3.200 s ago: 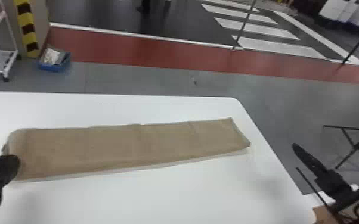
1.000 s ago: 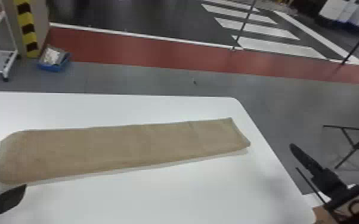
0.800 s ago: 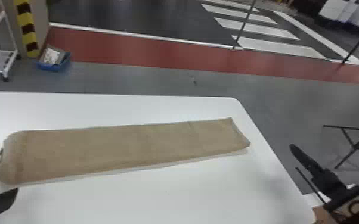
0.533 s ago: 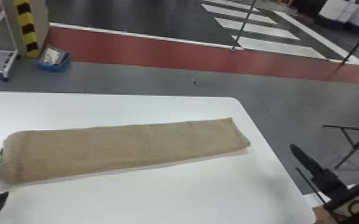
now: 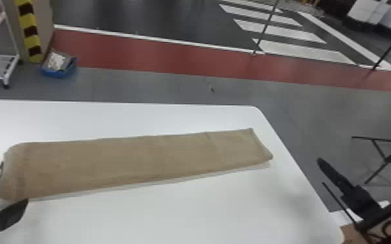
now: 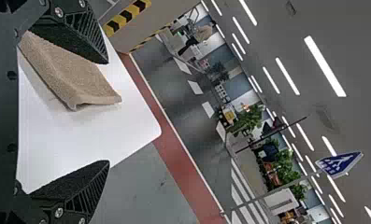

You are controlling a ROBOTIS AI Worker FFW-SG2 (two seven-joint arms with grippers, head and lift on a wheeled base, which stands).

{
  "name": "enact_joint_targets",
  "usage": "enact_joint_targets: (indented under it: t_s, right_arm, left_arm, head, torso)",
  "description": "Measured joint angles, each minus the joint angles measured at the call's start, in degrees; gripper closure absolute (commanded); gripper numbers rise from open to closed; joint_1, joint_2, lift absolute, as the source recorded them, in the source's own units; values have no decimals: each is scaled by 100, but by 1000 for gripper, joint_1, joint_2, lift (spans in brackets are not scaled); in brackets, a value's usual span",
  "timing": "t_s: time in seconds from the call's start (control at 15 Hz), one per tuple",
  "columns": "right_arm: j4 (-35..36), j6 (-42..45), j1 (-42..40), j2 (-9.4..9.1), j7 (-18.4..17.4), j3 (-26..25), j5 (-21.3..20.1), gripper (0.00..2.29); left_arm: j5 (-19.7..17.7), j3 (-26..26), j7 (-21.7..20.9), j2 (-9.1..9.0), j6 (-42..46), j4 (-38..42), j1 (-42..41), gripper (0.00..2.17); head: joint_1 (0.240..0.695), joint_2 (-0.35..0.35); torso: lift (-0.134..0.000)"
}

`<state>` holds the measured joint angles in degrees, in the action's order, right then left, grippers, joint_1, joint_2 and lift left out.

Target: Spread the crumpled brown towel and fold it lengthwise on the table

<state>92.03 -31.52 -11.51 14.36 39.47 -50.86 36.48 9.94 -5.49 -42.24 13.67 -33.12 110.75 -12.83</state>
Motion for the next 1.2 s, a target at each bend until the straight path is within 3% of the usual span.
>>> enact_joint_targets:
  t_s: [0.13,0.27,0.4,0.73,0.87,1.0,1.2]
  right_arm:
    - [38,-86,-32,12,12,-74,27,134]
    - [43,-167,-36,39,26,-154,41,134]
    - [33,-182,-36,68,26,-209,49,134]
    - [32,-182,-14,9,0,-76,52,134]
    - [65,-184,-12,-29,-2,-30,52,134]
    - [113,-184,-32,-46,3,-29,44,134]
    - [289,-100,-102,-141,16,-55,-53,134]
  left_arm:
    - [-3,127,-104,-70,30,-49,29,147]
    - [-25,117,-601,-96,-131,21,26,151]
    - [-18,-59,-1061,-41,-576,318,-51,157]
    - [49,-504,-1418,134,-1384,901,-349,198]
    - [113,-588,-1279,143,-1450,955,-393,198]
    - [-3,-548,-454,108,-1540,963,-373,198]
    - [-408,-271,640,-111,-2773,925,-18,198]
  head:
    - [695,-350]
    - [695,-350]
    - [695,-350]
    - [695,-350]
    - [695,-350]
    - [695,-350]
    - [695,-350]
  torso:
    - [-125]
    - [-125]
    - [-125]
    - [-125]
    - [-125]
    - [-125]
    - [-125]
